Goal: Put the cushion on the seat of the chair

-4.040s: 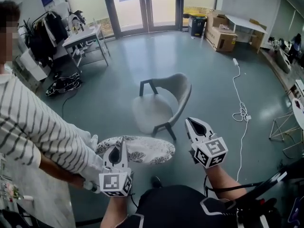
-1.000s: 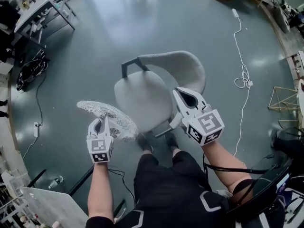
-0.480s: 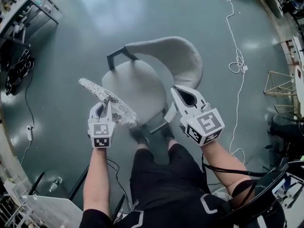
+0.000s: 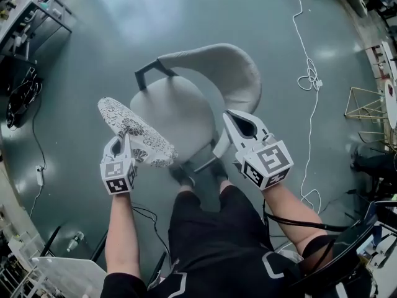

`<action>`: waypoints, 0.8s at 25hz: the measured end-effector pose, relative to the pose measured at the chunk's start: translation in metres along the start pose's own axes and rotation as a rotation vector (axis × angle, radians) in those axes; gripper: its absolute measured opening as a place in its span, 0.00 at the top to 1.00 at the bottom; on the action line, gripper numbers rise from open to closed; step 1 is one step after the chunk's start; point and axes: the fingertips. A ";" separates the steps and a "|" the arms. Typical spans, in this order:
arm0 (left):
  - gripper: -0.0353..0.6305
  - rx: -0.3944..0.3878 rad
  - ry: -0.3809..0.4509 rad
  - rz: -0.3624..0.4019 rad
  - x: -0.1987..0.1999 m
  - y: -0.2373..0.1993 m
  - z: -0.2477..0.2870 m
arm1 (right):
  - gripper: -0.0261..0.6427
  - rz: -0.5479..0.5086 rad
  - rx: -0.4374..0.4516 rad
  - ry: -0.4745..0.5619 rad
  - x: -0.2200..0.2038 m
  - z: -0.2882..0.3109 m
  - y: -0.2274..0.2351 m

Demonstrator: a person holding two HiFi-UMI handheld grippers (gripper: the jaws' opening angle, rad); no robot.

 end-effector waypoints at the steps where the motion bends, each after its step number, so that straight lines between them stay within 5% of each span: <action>1: 0.91 0.021 -0.002 -0.005 -0.003 -0.011 -0.008 | 0.94 -0.004 0.007 0.002 0.003 0.002 -0.002; 9: 0.91 0.145 0.003 -0.019 -0.016 -0.075 -0.079 | 0.94 -0.045 0.087 0.014 0.026 0.015 -0.026; 20: 0.91 0.118 -0.043 0.074 -0.040 -0.098 -0.076 | 0.94 -0.052 0.096 -0.010 0.020 0.025 -0.048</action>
Point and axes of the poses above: the fingertips, and each gripper's own axes: z forward along the fingers, y to its right, x out of its top, and after that the axes turned 11 degrees about x, right-handed
